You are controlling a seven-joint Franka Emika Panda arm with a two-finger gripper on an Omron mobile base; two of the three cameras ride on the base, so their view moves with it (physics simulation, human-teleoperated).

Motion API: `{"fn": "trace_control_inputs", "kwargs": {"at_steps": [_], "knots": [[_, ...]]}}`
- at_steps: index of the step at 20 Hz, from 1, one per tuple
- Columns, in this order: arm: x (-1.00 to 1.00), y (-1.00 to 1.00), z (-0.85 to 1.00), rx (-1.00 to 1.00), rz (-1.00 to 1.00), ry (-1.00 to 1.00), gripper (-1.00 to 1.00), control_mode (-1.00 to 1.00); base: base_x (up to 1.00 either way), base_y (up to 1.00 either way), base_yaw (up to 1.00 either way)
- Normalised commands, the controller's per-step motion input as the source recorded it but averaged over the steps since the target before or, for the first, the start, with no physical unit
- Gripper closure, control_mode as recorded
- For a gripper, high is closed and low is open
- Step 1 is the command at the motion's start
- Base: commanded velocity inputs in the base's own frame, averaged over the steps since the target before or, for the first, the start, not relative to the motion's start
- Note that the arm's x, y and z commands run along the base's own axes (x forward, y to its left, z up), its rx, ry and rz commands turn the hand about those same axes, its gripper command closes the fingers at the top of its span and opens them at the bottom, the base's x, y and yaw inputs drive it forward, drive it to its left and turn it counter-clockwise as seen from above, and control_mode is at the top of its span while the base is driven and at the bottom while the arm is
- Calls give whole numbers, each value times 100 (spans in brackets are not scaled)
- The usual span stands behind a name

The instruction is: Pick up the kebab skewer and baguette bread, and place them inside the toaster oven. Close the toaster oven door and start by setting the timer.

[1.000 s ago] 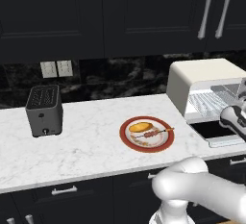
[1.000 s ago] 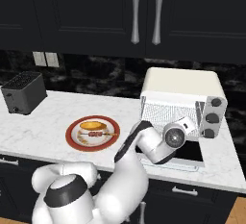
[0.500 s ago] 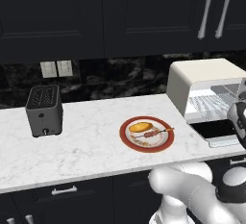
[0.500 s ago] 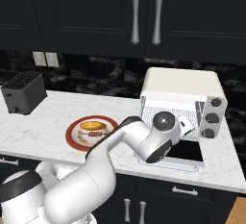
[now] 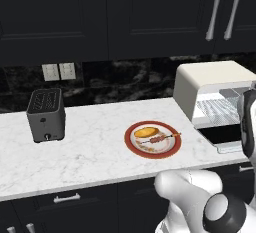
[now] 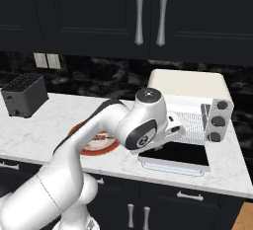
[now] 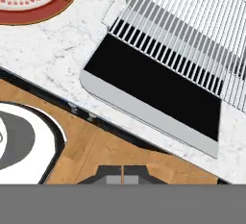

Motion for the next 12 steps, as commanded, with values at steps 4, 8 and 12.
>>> {"fn": "trace_control_inputs", "kwargs": {"at_steps": [4, 8, 12], "knots": [[-34, 100, 0, 16, -17, 6, 100, -100, 0, 0, 0], [-3, 100, 6, 7, -21, 4, 100, -100, 0, 0, 0], [0, 100, 1, 0, -22, 0, 100, -100, 0, 0, 0]]}}
